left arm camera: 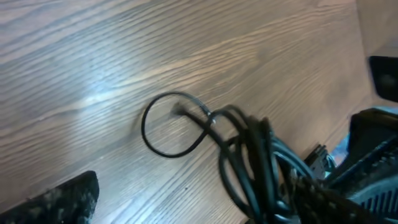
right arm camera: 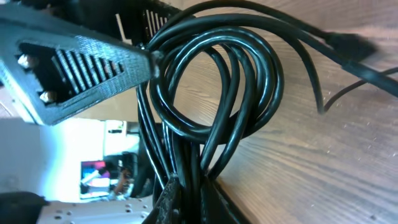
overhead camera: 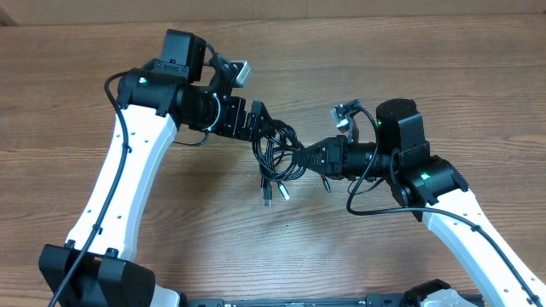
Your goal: Untangle cables
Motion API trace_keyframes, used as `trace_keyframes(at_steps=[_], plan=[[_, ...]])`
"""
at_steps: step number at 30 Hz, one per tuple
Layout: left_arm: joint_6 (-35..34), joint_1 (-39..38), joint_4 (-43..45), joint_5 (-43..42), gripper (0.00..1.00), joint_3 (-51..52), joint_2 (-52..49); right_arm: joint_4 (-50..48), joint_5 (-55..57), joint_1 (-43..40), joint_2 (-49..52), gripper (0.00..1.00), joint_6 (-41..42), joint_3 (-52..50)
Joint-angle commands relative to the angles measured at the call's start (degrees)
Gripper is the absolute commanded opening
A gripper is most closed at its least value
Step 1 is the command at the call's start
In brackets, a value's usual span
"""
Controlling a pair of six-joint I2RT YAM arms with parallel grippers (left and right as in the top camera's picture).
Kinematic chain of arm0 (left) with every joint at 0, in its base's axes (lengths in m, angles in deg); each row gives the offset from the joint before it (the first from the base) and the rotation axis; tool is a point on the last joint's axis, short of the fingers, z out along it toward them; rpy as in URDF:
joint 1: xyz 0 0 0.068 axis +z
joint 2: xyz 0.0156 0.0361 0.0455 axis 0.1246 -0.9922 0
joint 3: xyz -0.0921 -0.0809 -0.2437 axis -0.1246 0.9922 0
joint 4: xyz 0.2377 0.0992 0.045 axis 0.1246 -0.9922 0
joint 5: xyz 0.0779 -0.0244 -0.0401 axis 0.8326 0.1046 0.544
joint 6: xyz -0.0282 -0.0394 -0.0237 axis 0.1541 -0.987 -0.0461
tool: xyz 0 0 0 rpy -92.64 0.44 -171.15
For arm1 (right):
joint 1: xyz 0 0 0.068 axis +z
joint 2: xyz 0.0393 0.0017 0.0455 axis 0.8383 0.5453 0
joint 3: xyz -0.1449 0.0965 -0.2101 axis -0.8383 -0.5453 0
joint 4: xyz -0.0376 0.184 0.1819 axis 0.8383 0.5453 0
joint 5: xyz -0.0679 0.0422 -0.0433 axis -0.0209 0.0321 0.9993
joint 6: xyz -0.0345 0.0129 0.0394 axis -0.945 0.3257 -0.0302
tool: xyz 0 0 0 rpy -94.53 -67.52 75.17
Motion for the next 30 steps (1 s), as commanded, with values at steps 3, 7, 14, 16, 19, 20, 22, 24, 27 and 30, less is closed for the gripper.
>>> trace_keyframes(at_steps=[3, 7, 14, 16, 19, 20, 22, 24, 27, 30], plan=[[-0.07, 0.26, -2.23, 1.53, 1.0, -1.53, 1.07, -1.14, -1.25, 0.15, -0.22, 0.04, -10.47, 0.39], [-0.07, 0.26, -4.11, 1.4, 1.0, -1.53, 1.07, -1.11, 1.66, 0.15, -0.22, 0.04, -16.81, 0.39], [3.74, 0.26, -11.21, 6.58, 1.0, -1.53, 1.07, -2.82, 2.62, 0.11, -1.01, 0.04, -17.68, 0.39], [3.74, 0.28, -12.44, 9.46, 1.0, -1.53, 1.07, -3.87, 2.84, 0.11, -1.75, 0.04, -17.7, 0.39], [3.72, 0.35, -12.94, 10.43, 1.0, -1.53, 1.07, -5.7, 2.84, 0.11, -3.04, 0.04, -17.73, 0.39], [3.52, 0.35, -12.9, 10.38, 1.0, -1.53, 1.07, -6.51, 2.86, 0.11, -3.52, 0.04, -17.73, 0.39], [3.54, 0.35, -12.83, 10.38, 1.0, -1.53, 1.07, -7.78, 3.67, 0.11, -4.26, 0.04, -17.77, 0.39], [3.54, 0.33, -12.85, 10.38, 1.0, -1.53, 1.07, -8.79, 4.33, 0.11, -4.94, 0.04, -18.47, 0.39], [3.56, 0.24, -12.87, 10.14, 0.99, -1.53, 1.07, -10.34, 4.28, 0.11, -5.92, 0.04, -21.86, 0.39], [3.54, 0.24, -12.87, 9.9, 1.0, -1.53, 1.07, -11.34, 4.26, 0.11, -7.08, 0.04, -26.8, 0.39]])
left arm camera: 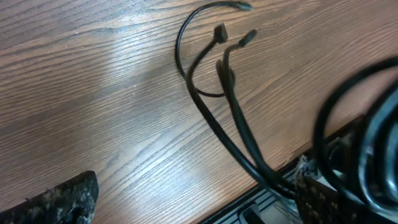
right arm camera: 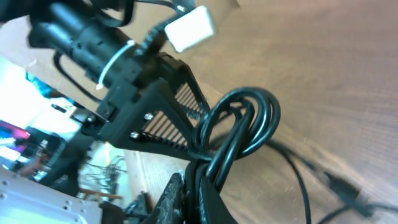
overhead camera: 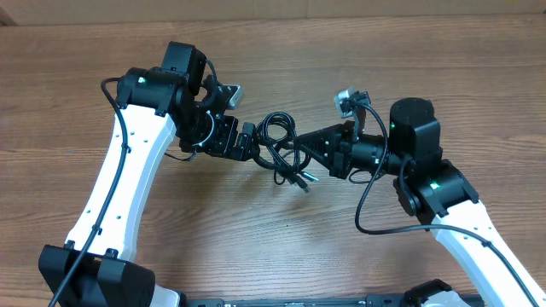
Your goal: Untangle cables
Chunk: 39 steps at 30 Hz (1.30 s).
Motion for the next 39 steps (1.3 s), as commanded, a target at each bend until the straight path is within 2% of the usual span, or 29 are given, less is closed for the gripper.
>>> trace_keyframes(at_steps=[1, 4, 7, 13, 17, 23, 27, 29, 33, 39], plan=[[1.11, 0.26, -0.02, 0.42, 0.99, -1.29, 1.07, -1.46, 0.13, 0.11, -2.86, 0.04, -7.61, 0.42], [2.64, 0.26, -0.09, -5.77, 1.0, -1.29, 1.07, -1.31, 0.13, 0.11, -3.48, 0.04, -11.89, 0.42], [8.31, 0.39, -0.04, -18.12, 1.0, -1.29, 1.07, -1.09, 0.15, 0.11, -3.56, 0.04, -15.02, 0.42], [21.29, 1.95, -1.92, -35.76, 1.0, -1.29, 1.07, -0.96, 0.11, 0.11, -3.56, 0.04, -17.33, 0.42], [27.76, 2.32, -3.43, -39.04, 1.0, -1.29, 1.07, -1.14, -1.95, 0.11, -3.56, 0.04, -18.25, 0.42], [28.89, 2.14, -3.39, -38.99, 0.97, -1.29, 1.07, -2.78, -7.26, 0.11, -3.56, 0.04, -18.36, 0.42], [30.56, 2.14, -3.41, -38.97, 0.61, -1.29, 1.07, -2.89, -7.28, 0.11, -3.56, 0.04, -17.27, 0.42], [31.23, 2.14, -3.41, -38.99, 0.36, -1.29, 1.07, -2.91, -7.26, 0.11, -3.56, 0.04, -16.17, 0.42], [31.34, 2.14, -3.39, -38.99, 0.04, -1.29, 1.07, -2.89, -8.15, 0.11, -3.56, 0.04, -16.17, 0.42], [31.39, 2.14, -2.95, -38.95, 0.04, -1.29, 1.07, -0.66, -7.98, 0.11, -3.56, 0.04, -16.17, 0.42]])
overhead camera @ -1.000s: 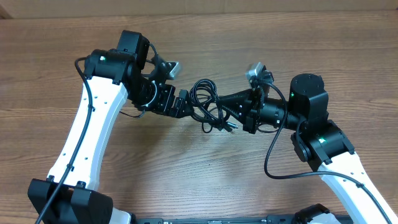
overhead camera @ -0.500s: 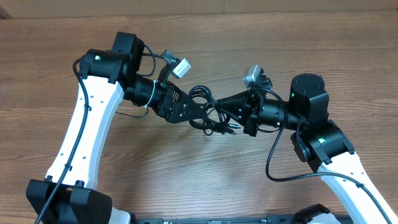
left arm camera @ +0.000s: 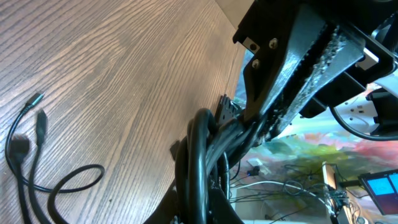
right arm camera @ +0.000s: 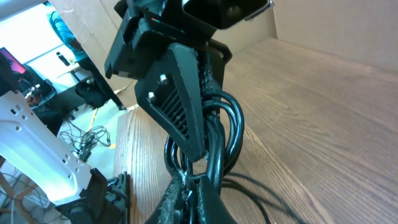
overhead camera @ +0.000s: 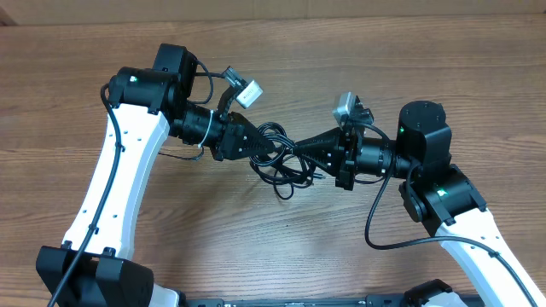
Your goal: Untangle cables
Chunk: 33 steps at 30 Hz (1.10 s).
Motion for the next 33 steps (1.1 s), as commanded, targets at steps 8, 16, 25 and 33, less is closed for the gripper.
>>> trace_keyframes(at_steps=[8, 16, 25, 33], plan=[[0.37, 0.11, 0.92, 4.61, 0.04, -1.18, 1.07, 11.17, 15.72, 0.17, -1.22, 0.73, 6.86, 0.42], [-6.62, -0.02, 2.89, 8.83, 0.04, -1.18, 1.07, 20.31, 25.77, 0.17, -1.22, 0.74, 10.88, 0.42], [-8.96, -0.02, 3.41, 10.1, 0.04, -1.18, 1.07, 24.15, 22.03, 0.22, -1.22, 0.66, 10.88, 0.42], [-7.02, -0.72, 3.39, 12.24, 0.04, -1.18, 1.07, 22.58, 16.39, 0.22, -1.22, 0.65, 8.81, 0.42]])
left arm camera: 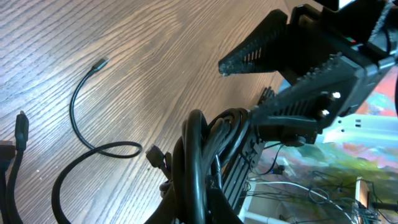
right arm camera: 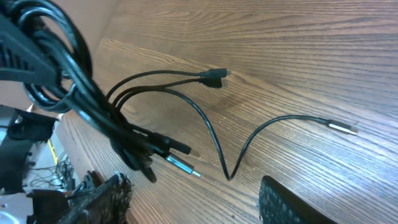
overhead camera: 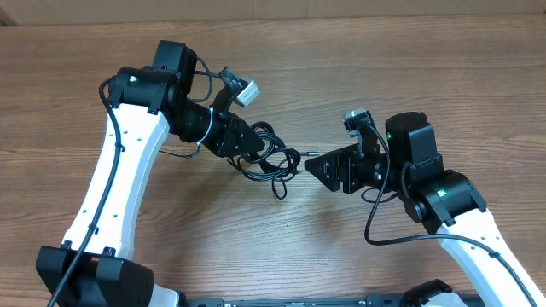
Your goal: Untangle cables
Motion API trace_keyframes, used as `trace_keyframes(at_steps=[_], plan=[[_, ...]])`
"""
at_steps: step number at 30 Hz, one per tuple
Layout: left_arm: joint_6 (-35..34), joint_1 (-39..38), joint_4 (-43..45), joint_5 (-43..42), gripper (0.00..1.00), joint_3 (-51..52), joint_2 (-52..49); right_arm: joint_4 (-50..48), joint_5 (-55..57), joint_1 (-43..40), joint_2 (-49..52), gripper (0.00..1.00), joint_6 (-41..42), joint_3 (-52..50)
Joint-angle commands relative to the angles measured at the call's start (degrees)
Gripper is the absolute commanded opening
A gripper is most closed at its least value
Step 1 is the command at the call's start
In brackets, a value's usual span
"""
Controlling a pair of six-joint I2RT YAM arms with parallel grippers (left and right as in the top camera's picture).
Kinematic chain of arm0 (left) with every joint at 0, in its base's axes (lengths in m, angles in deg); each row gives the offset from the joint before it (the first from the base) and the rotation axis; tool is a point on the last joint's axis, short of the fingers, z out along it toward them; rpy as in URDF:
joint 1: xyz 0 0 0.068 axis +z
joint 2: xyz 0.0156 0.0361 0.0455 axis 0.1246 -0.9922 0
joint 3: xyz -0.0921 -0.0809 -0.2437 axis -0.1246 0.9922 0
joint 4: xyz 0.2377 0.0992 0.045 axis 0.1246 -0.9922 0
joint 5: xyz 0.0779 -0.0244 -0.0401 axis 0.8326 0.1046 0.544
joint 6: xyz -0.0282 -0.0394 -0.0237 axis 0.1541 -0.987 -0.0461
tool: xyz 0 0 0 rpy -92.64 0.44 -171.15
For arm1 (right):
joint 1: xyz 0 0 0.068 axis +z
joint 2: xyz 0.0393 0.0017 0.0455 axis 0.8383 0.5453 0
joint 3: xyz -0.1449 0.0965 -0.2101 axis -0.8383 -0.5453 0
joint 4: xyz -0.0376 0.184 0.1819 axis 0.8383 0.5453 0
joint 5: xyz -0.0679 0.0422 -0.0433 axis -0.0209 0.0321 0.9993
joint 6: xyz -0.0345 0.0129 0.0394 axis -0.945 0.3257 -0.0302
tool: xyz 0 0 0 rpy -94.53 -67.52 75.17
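A tangled bundle of black cables (overhead camera: 266, 153) hangs over the wooden table (overhead camera: 409, 77), with my left gripper (overhead camera: 247, 143) shut on it. In the left wrist view the thick loops (left arm camera: 202, 146) run down between the jaws (left arm camera: 200, 208). Plug ends (overhead camera: 278, 192) dangle below the bundle, and a thin cable (right arm camera: 249, 146) trails across the wood. My right gripper (overhead camera: 328, 169) stands to the right of the bundle, open and apart from it. In the right wrist view nothing is between its fingers (right arm camera: 102, 199), and the bundle (right arm camera: 68, 59) is at the upper left.
Bare wood lies all around the arms. A loose thin cable loop (left arm camera: 93, 134) rests on the table under the bundle. A cardboard wall (overhead camera: 341, 7) runs along the table's far edge.
My right gripper, which was shut on the bundle, is now open and further right, off the cables. The left gripper still holds the bundle, now a little lower and left.
At first my right gripper held the bundle while the left fingers stood open beside it. A second later it was the same, further left. Then both grippers were shut on the bundle, nose to nose. Now only the left holds it.
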Motion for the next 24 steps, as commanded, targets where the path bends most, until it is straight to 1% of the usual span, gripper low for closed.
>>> trace_keyframes(at_steps=[1, 4, 7, 9, 11, 13, 15, 16, 18, 21, 24], plan=[[3.02, -1.01, 0.07, -0.09, 0.04, -1.18, 1.07, -1.99, -6.08, 0.15, -1.11, 0.65, -4.37, 0.42], [5.57, -2.34, -0.26, -0.15, 0.04, -1.18, 1.07, -4.52, -12.96, 0.15, -1.11, 0.64, -13.09, 0.42], [6.38, -4.07, -0.2, -0.22, 0.04, -1.18, 1.07, -5.29, -13.84, 0.15, -1.11, 0.62, -19.56, 0.42], [7.56, -5.25, -0.2, -0.85, 0.04, -1.18, 1.07, -5.25, -13.81, 0.15, -1.11, 0.59, -21.99, 0.42], [8.0, -6.27, 0.2, -1.05, 0.04, -1.18, 1.07, -5.22, -13.81, 0.15, -1.11, 0.48, -22.73, 0.42], [7.96, -6.86, 0.9, -1.07, 0.04, -1.18, 1.07, -5.03, -13.84, 0.15, -1.11, 0.34, -22.69, 0.42], [7.85, -6.99, 1.4, -1.01, 0.04, -1.18, 1.07, -4.17, -13.84, 0.15, -1.11, 0.12, -22.69, 0.42], [7.72, -6.99, 1.53, -1.03, 0.04, -1.18, 1.07, -3.65, -13.84, 0.15, -1.11, 0.04, -22.67, 0.42], [6.36, -6.88, 2.01, -1.01, 0.04, -1.18, 1.07, -2.03, -13.86, 0.15, -1.11, 0.04, -22.67, 0.42], [1.86, -6.88, 3.96, -2.21, 0.04, -1.18, 1.07, 1.05, -13.84, 0.15, -1.11, 0.04, -22.69, 0.42], [0.98, -6.88, 6.93, -7.45, 0.04, -1.18, 1.07, 3.91, -13.57, 0.15, -1.11, 0.04, -22.71, 0.42]])
